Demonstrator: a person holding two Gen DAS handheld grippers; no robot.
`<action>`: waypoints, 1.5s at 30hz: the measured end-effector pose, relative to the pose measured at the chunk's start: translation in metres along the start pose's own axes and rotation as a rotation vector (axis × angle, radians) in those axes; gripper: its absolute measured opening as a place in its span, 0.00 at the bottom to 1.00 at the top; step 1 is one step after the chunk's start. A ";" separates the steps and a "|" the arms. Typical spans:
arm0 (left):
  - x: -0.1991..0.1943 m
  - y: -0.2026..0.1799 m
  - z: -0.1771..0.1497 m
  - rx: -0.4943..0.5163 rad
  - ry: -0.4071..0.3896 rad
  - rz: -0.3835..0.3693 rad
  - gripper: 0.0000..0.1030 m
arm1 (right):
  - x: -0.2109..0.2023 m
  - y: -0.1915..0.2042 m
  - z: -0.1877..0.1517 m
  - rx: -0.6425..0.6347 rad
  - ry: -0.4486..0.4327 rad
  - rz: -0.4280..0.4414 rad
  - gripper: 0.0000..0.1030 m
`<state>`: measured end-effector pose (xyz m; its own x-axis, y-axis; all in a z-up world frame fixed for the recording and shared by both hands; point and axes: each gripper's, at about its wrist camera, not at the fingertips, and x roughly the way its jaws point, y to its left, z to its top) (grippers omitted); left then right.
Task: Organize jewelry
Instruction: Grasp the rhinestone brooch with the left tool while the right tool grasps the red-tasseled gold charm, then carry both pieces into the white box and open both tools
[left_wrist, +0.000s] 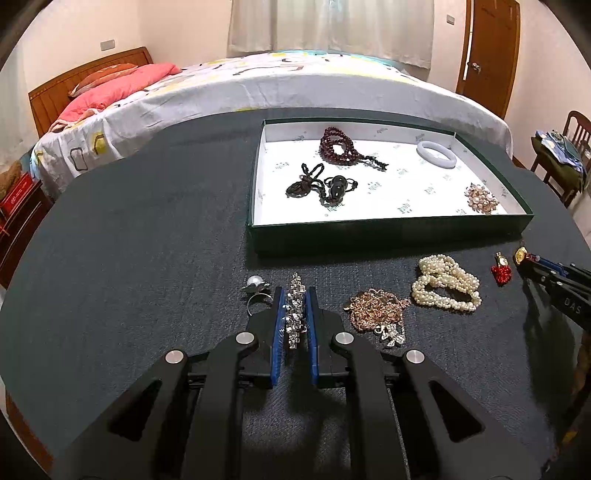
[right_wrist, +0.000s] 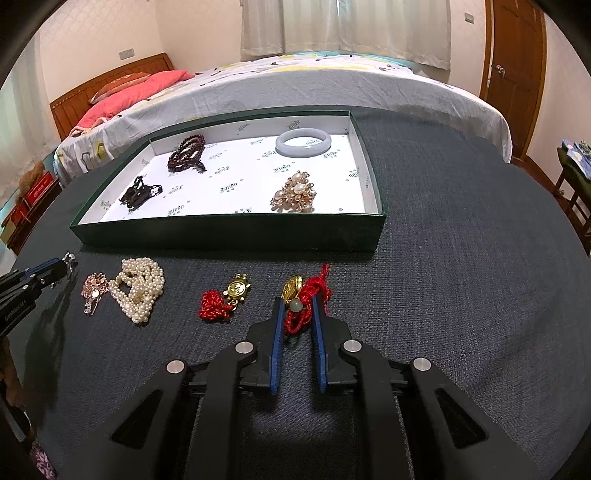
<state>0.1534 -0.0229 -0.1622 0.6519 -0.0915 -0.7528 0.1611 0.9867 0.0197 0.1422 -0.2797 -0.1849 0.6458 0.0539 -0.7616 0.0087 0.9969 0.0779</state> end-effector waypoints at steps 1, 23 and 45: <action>0.000 0.000 0.000 -0.001 -0.001 0.000 0.11 | 0.000 0.001 0.000 -0.002 -0.001 0.000 0.14; -0.017 -0.002 0.027 -0.018 -0.076 -0.045 0.11 | -0.028 0.003 0.028 -0.015 -0.096 0.006 0.14; 0.062 -0.072 0.129 -0.021 -0.103 -0.133 0.11 | 0.022 -0.001 0.121 -0.061 -0.180 0.009 0.14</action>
<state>0.2776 -0.1168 -0.1254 0.6987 -0.2333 -0.6763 0.2363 0.9675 -0.0897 0.2485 -0.2866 -0.1236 0.7718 0.0568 -0.6333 -0.0400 0.9984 0.0409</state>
